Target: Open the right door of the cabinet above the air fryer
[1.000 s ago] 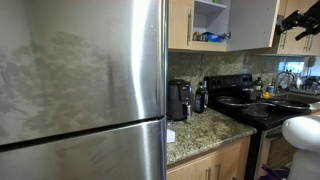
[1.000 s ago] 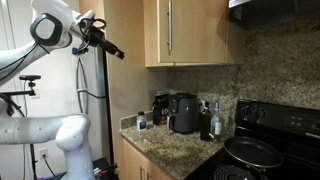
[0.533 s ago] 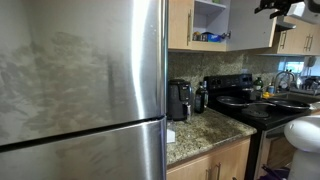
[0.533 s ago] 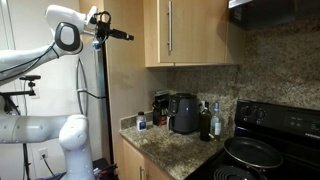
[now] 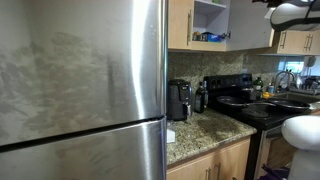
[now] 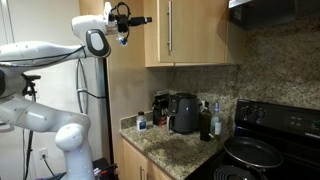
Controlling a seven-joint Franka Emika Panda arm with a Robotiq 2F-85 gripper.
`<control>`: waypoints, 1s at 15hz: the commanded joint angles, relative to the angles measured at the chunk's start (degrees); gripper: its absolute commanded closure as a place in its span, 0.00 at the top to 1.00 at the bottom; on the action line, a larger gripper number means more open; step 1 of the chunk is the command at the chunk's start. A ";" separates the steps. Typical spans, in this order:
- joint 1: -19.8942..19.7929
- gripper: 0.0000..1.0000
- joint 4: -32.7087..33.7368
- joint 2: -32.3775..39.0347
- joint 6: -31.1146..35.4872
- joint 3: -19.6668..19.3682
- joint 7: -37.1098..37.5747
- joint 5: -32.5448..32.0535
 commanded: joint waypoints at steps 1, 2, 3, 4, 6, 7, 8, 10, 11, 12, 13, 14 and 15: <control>-8.63 1.00 2.07 13.78 15.52 2.98 1.08 2.52; -10.35 1.00 2.46 17.58 19.38 4.06 0.78 3.79; -11.78 1.00 3.17 20.52 21.67 5.36 0.03 5.36; -12.96 1.00 6.90 20.05 16.84 6.92 -0.86 7.28; -18.84 1.00 9.06 24.00 17.22 10.36 1.63 7.03; -23.01 1.00 10.49 25.20 17.07 12.52 1.82 8.02; -27.86 1.00 11.82 25.95 16.82 14.77 2.11 9.66; -34.90 1.00 14.71 26.97 16.66 17.61 0.49 13.35; -39.05 1.00 15.74 27.31 16.57 19.26 0.78 14.79; -43.03 1.00 16.69 27.57 16.37 20.86 0.78 16.21; -47.01 1.00 17.35 27.94 16.26 22.15 0.71 17.50; -51.05 1.00 17.66 28.37 16.20 23.47 0.76 18.81; -55.14 1.00 17.65 28.39 16.17 24.92 0.52 20.48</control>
